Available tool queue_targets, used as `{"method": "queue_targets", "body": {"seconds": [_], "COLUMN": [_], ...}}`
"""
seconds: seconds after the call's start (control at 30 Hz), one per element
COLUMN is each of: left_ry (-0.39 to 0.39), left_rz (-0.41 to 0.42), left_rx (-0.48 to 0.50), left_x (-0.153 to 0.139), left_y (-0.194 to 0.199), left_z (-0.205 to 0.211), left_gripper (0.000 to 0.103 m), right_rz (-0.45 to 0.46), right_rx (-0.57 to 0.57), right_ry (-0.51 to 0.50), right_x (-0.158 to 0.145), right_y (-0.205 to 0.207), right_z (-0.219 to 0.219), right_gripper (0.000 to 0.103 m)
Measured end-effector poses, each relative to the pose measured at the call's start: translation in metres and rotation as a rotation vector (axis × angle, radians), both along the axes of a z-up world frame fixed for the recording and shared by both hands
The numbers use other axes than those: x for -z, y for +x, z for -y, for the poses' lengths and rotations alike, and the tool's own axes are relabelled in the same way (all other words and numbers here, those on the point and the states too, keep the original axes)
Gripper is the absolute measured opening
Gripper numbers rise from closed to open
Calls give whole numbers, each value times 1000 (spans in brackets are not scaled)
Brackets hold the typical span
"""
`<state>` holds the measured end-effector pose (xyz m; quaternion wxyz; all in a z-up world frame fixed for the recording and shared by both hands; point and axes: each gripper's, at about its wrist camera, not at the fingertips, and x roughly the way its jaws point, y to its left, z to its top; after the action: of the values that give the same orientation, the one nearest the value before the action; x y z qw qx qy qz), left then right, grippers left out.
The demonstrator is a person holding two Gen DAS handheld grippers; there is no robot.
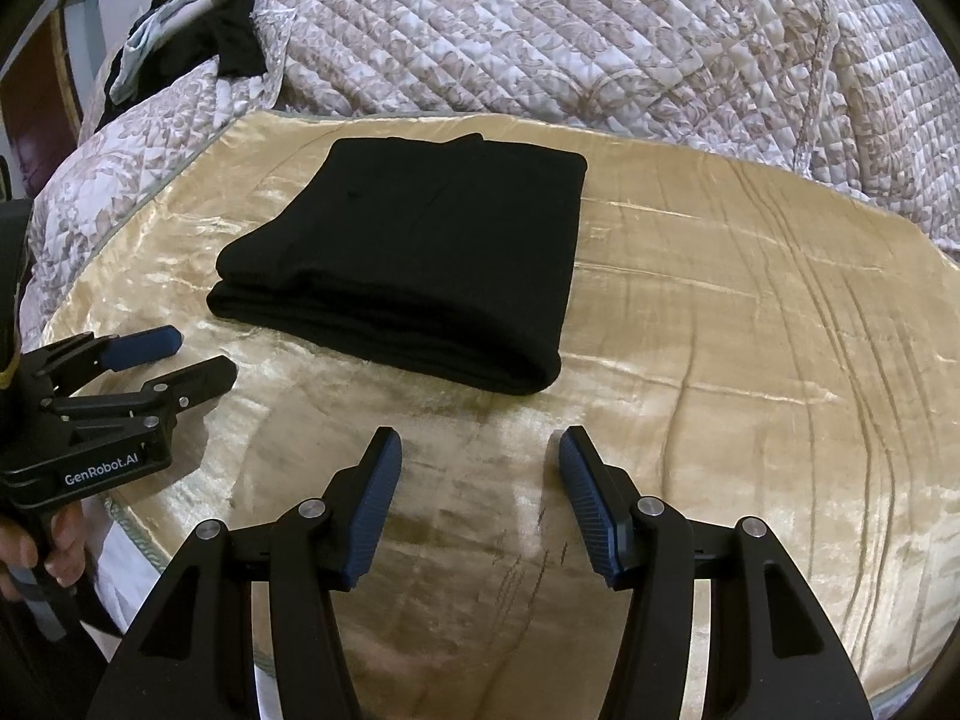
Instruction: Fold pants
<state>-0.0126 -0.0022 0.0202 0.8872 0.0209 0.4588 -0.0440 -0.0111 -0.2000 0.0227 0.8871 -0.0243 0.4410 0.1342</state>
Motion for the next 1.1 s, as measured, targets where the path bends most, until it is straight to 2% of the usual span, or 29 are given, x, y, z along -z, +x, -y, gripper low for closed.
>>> {"method": "queue_targets", "body": {"seconds": [0.47, 1.1], "left_ry": [11, 10], "left_rz": [-3, -14], "left_rx": [14, 15], "left_x": [1, 3], "left_y": [1, 1], "left_z": [1, 0], "left_gripper": [72, 73], "right_rz": [1, 1], "right_rx": [-1, -1], "right_ry": [-4, -8], "right_x": [1, 1], "right_y": [0, 0], "right_z": [-1, -1], "right_gripper": [55, 56]}}
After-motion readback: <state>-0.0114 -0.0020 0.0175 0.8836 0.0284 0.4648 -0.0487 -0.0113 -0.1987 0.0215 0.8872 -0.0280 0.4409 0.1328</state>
